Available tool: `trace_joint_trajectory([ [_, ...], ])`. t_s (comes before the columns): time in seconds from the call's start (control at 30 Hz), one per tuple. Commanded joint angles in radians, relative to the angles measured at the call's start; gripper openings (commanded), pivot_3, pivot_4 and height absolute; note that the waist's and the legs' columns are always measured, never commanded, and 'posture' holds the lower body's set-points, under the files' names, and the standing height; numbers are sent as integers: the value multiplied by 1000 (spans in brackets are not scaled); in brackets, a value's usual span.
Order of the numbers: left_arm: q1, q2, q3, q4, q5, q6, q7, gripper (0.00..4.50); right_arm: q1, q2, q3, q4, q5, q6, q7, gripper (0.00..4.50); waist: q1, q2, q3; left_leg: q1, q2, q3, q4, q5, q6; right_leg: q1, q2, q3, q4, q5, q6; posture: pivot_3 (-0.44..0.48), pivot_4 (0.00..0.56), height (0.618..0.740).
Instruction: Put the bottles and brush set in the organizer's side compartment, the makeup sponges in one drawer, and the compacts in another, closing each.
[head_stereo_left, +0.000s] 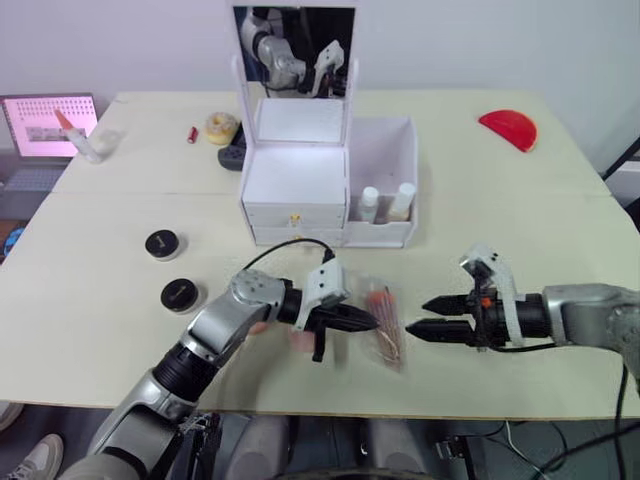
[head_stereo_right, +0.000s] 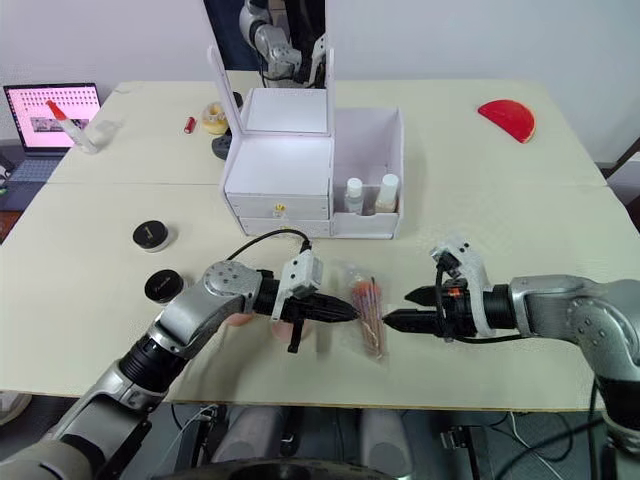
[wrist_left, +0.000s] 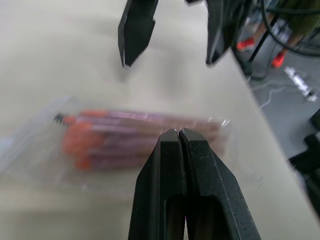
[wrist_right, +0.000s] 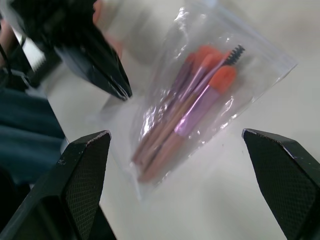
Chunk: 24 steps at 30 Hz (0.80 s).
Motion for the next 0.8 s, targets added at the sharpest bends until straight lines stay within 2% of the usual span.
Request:
trace_joint_trajectory([
  [0.03,-15,-6,-17,17,56,-62,7,83,-71,80,-29,74,27,104,-78,4500,2,0,0,0,0,0,0,0,0,0,0,0,0,0,0,0,150,740],
  [0.2,-10,-18,-30,23,86,-75,3,83,-109,162,-10,98,35,171,-131,4500,3,0,0,-3,-1,-1,0,0,0,-2,0,0,0,0,0,0,150,740],
  [0.6,-19,-30,-54,49,143,-118,-9,83,-134,238,26,190,87,174,-229,4500,-7,1,-1,0,0,-1,0,0,0,0,1,0,1,0,0,0,150,740],
  [0.7,-18,-25,-48,50,145,-121,-16,0,-133,234,36,185,78,174,-231,3655,-6,1,-1,0,0,-1,0,0,0,0,1,0,1,0,0,0,150,740],
  [0.8,-16,-20,-44,53,146,-124,-21,0,-131,227,48,175,65,174,-228,2169,-6,1,-1,0,0,-1,0,0,0,-1,1,0,1,0,0,0,150,740],
])
